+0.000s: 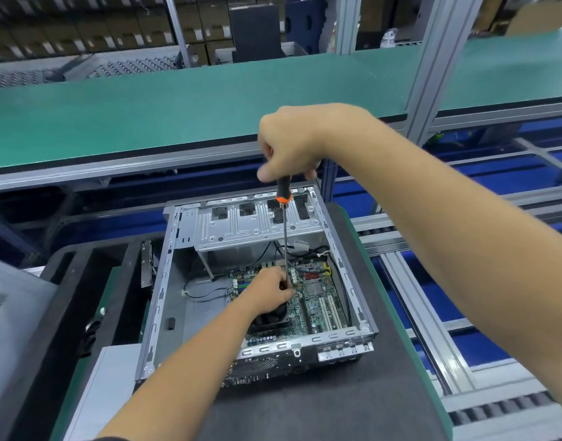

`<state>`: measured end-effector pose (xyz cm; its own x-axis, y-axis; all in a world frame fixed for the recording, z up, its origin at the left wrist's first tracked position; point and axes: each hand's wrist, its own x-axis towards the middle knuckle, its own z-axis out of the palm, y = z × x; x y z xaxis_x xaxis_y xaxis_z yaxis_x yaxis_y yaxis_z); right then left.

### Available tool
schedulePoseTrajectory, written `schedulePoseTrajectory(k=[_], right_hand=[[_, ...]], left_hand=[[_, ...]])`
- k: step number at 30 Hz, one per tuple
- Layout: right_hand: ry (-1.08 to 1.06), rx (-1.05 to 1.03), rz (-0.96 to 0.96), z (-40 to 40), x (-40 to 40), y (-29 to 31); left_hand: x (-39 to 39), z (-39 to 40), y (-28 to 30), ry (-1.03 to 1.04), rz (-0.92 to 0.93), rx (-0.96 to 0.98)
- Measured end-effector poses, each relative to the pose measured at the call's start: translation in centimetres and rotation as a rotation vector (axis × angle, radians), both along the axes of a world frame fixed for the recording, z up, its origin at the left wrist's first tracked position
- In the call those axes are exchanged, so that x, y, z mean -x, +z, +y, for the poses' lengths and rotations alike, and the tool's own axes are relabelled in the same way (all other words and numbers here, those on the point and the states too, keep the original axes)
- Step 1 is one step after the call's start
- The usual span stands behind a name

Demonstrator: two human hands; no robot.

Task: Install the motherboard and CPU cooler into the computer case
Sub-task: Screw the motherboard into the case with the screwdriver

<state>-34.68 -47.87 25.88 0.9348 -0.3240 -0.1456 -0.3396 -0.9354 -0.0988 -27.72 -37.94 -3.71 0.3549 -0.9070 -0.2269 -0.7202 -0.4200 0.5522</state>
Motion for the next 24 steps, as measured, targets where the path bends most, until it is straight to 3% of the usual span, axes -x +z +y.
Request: schedulePoseTrajectory(k=[3, 6, 11, 17, 19, 21, 24], right_hand=[[0.057, -0.181, 0.052, 0.3, 0.5, 0.5], [0.120, -0.116, -0.093, 1.1, 0.1, -0.1], [0.022, -0.024, -0.209, 0.8, -0.2, -1.2], [-0.031, 0.017, -0.046, -0.3, 0.6, -0.4], [0.015, -0.072, -0.019, 0.2, 0.8, -0.1], [0.090, -0.167, -0.052, 0.7, 0.9, -0.2], [0.147, -0.079, -0.189, 1.3, 0.9, -1.1]], left_hand=[[0.0, -0.1, -0.1, 0.017, 0.040, 0.021], [-0.2, -0.1, -0.2, 0.033, 0.086, 0.043], [-0.2, -0.1, 0.1, -0.012, 0.023, 0.025], [-0.2, 0.1, 0.0, -0.019, 0.006, 0.018], [-0.3, 0.0, 0.0, -0.010, 0.014, 0.023], [-0.3, 0.1, -0.1, 0.005, 0.037, 0.038], [-0.3, 0.0, -0.2, 0.001, 0.034, 0.039]])
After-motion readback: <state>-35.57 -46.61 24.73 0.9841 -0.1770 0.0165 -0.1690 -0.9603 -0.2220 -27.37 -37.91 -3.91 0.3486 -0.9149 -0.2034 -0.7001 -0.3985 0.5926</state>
